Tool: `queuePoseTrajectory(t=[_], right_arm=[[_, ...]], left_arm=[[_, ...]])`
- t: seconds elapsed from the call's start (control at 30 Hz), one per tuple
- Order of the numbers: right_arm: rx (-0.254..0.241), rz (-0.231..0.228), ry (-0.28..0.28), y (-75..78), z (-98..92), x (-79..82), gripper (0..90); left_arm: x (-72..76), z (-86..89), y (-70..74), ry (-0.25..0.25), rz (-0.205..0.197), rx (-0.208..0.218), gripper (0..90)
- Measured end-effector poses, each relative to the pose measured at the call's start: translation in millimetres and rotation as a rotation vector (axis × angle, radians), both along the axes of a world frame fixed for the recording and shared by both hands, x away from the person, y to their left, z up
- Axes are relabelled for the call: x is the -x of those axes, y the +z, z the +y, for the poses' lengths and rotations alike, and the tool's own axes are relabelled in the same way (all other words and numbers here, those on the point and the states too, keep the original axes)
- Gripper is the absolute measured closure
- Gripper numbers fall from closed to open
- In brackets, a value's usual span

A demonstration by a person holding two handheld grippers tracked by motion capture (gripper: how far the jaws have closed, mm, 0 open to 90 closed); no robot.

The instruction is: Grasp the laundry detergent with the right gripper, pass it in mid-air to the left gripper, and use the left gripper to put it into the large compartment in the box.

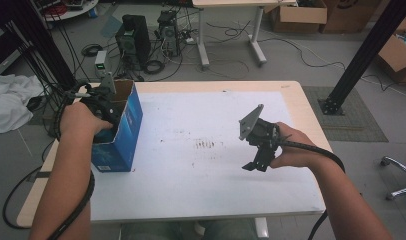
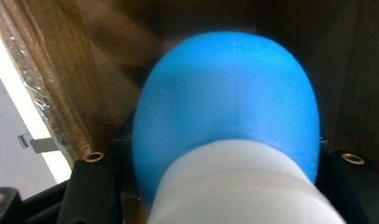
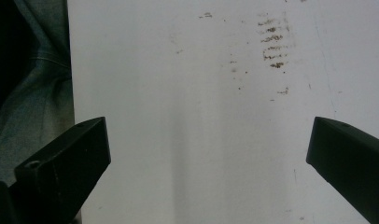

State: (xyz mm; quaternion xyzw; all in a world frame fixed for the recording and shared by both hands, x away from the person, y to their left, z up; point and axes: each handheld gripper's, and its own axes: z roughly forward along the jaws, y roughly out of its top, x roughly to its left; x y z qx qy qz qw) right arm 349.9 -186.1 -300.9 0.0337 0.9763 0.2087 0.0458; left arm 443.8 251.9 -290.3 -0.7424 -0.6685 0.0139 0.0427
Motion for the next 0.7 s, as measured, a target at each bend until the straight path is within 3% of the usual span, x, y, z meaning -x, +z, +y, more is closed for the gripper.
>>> queuePoseTrajectory(t=[0.4, 0.7], right_arm=[[-0.004, -0.003, 0.001, 2.0, 0.7, 1.5, 0.0], [-0.008, -0.004, 0.009, 2.6, 4.3, 1.4, 0.0]], left_arm=[[2.9, -1.1, 0.3, 0.009, -0.012, 0.001, 38.0], [4.8, -3.6, 6.4, -0.012, -0.015, 0.011, 30.7]])
